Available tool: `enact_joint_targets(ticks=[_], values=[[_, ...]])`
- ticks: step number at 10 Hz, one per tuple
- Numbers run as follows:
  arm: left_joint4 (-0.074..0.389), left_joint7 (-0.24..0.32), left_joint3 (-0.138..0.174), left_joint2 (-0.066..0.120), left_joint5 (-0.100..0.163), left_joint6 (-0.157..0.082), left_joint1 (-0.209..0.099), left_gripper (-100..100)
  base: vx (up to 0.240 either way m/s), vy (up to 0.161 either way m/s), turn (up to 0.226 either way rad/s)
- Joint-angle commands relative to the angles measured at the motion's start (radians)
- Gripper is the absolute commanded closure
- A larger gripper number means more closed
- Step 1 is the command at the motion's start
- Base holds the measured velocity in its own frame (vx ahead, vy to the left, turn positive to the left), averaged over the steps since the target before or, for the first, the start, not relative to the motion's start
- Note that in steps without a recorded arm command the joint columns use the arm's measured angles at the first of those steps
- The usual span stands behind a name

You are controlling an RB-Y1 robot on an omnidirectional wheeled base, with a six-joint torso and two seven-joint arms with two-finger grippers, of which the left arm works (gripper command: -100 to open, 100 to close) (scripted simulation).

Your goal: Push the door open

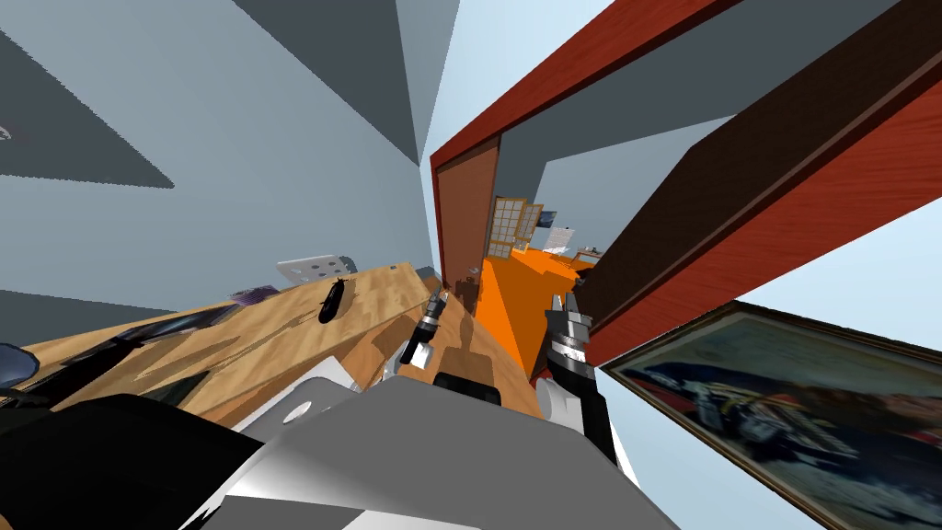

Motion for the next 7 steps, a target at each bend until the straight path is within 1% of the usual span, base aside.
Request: enact_joint_targets(ticks=[1, 7], values=[[0.037, -0.001, -0.007, 0.002, 0.001, -0.008, -0.015, -100, 0.100, 0.056, -0.083], [0.180, -0.002, -0.031, 0.006, 0.007, -0.037, -0.078, -100, 0.087, 0.059, -0.081]])
